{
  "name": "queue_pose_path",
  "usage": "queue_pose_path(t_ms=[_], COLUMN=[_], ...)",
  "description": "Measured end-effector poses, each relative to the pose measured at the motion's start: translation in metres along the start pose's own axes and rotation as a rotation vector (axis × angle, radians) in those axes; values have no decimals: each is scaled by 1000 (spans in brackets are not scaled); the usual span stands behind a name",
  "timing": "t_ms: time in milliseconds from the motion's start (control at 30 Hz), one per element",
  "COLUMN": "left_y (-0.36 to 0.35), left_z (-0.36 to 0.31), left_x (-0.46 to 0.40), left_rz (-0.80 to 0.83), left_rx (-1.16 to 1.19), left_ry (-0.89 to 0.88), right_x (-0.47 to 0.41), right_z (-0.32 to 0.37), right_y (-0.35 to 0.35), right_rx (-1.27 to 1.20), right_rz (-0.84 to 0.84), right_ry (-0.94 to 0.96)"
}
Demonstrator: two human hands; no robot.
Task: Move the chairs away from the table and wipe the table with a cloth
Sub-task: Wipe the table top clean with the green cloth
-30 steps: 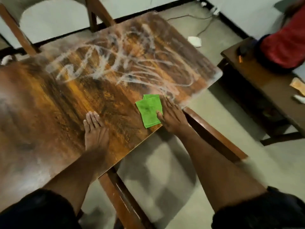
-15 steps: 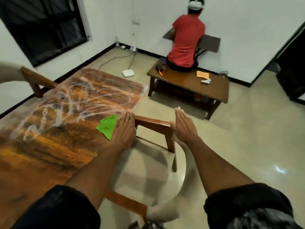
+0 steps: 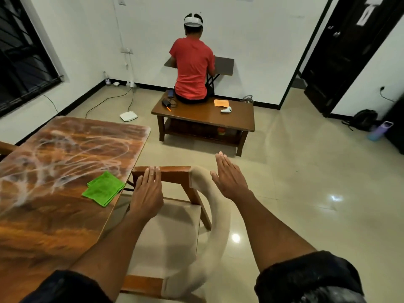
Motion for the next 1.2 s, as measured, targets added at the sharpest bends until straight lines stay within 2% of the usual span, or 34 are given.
queue_pose_path(t_ms=[233,500,667,967,1200], left_y=[-4,-11,-23,-48,-71], left_z=[-69,-208,-263,-288,-303], left_x=[-9,-11,-4,-9,-60], left_rz=[31,99,155,193,219], left_rx=[-1,61,60,104,179], left_ry=[31,9,-5,48,43], right_x=[14,57,87,93,41], right_z=[-60,-194,-260,-293,-289], right_y=[-2,9,2,-11,-16], right_rx=[-37,-73,-67,-129,-88], right_rz=[2,-9,4,33,68], right_ry=[34,20,-21,-37,5])
Point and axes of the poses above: each hand's wrist, its own x-axis away from the middle knuckle, its own y-axis out of the back of the hand, z = x × y, the point moved 8 cm from there along -x, towards the middle knuckle, and after that the axes turned 3 degrees about -z, right-handed, at the moved point
